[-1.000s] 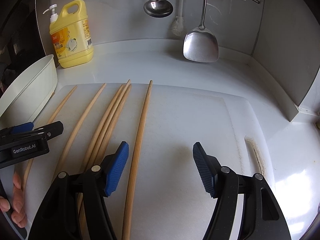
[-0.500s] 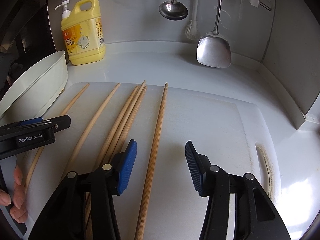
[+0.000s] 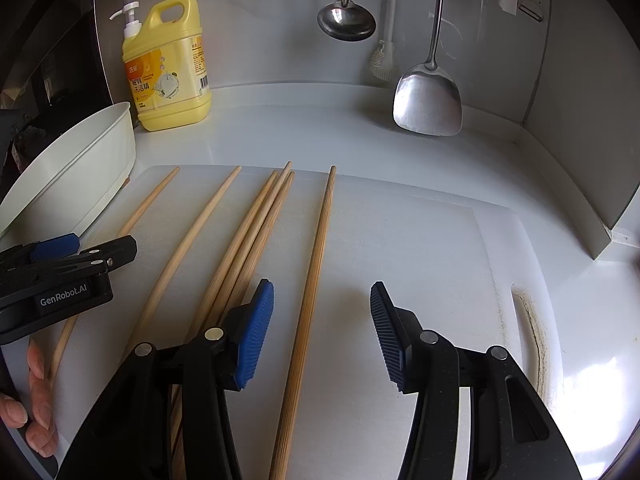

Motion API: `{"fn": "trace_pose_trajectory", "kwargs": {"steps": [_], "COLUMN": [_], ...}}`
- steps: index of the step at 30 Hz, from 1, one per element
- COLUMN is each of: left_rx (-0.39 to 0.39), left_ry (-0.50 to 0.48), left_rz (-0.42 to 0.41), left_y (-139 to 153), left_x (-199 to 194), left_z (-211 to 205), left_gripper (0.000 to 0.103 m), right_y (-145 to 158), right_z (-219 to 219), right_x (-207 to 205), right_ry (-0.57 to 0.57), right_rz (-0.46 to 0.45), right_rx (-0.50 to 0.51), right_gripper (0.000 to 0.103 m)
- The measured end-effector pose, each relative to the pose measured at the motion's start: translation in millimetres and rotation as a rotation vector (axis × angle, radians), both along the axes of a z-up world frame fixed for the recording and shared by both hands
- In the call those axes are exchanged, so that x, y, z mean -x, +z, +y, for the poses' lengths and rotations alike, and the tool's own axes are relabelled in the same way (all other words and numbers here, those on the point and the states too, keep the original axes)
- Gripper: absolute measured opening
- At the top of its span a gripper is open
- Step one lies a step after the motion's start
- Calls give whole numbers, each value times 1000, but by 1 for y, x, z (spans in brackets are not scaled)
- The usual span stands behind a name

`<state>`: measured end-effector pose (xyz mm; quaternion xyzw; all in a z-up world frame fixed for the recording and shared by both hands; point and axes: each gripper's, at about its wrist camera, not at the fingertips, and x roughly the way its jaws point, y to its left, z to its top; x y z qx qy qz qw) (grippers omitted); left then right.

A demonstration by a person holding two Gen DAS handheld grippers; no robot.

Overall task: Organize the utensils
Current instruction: 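Spread the chopstick row apart with both open tools to separate single chopsticks, then close the left tool on one chopstick while the right tool closes on another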

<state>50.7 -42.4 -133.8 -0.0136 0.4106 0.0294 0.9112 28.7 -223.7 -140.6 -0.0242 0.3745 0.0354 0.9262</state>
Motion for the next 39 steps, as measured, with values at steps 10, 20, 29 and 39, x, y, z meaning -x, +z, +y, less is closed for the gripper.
{"fn": "trace_pose_trajectory", "kwargs": {"steps": [10, 20, 29, 39], "left_rx": [-25, -25, 3, -3], "left_ry": [-6, -114, -159, -200], "left_rz": [-29, -16, 17, -11], "left_y": [7, 5, 1, 4], "left_x": [8, -1, -6, 2], "left_z": [0, -15, -19, -30], "left_gripper": [83, 83, 77, 28], "right_y": [0, 1, 1, 1], "right_z": [-1, -4, -5, 4], "right_x": [0, 4, 1, 2], "right_ry": [2, -25, -36, 12], "right_rz": [-1, -2, 4, 4], "right_rx": [-1, -4, -9, 8], "right_gripper": [49, 49, 49, 25]}}
